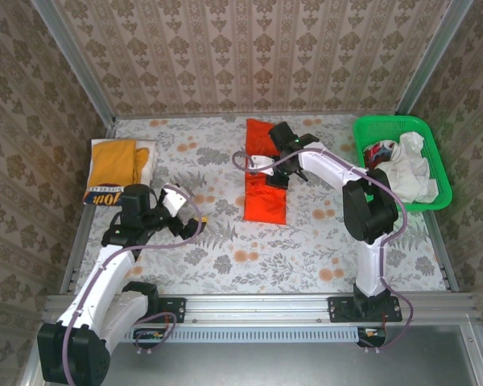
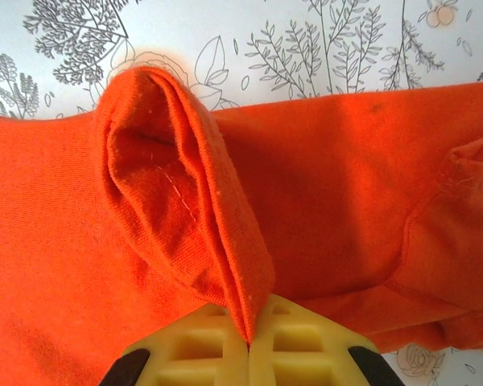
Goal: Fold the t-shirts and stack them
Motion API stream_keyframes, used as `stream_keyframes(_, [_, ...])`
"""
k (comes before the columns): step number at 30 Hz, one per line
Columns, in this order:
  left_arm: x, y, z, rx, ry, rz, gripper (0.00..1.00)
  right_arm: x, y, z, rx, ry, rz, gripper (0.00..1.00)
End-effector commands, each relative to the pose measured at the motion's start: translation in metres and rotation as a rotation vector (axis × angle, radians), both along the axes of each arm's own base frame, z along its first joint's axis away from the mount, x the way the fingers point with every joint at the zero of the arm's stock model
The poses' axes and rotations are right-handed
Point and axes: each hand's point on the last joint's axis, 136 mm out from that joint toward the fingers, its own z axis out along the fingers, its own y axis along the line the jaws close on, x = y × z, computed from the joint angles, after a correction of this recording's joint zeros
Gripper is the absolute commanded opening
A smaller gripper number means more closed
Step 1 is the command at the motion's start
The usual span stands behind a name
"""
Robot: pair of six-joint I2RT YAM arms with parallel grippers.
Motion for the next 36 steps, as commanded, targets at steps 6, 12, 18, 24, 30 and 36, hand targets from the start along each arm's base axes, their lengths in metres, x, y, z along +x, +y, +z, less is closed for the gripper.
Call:
stream_keyframes(6, [-0.003, -0.004, -0.002, -0.007, -0.005, -0.033, 1.00, 0.015, -0.009, -0.011, -0.037, -0.001, -0.013, 0.00])
stream_keyframes(12, [-0.002, -0.004, -0.004, -0.008, -0.001, -0.034, 1.00, 0.022, -0.006, -0.018, -0.035, -0.005, -0.021, 0.00])
stream_keyframes(18, [-0.002, -0.005, -0.005, -0.011, 0.001, -0.040, 1.00, 0.026, -0.002, -0.021, -0.021, 0.001, -0.025, 0.01])
stream_keyframes(24, [-0.002, -0.005, -0.006, -0.009, 0.004, -0.041, 1.00, 0.027, -0.001, -0.022, -0.017, 0.006, -0.026, 0.01])
stream_keyframes(30, [-0.003, -0.005, -0.007, -0.008, 0.007, -0.042, 1.00, 0.018, 0.006, 0.001, 0.052, -0.006, -0.011, 0.01])
stream_keyframes(36, [-0.003, -0.005, -0.006, -0.011, 0.007, -0.046, 1.00, 0.022, 0.001, -0.008, 0.010, -0.009, -0.017, 0.01])
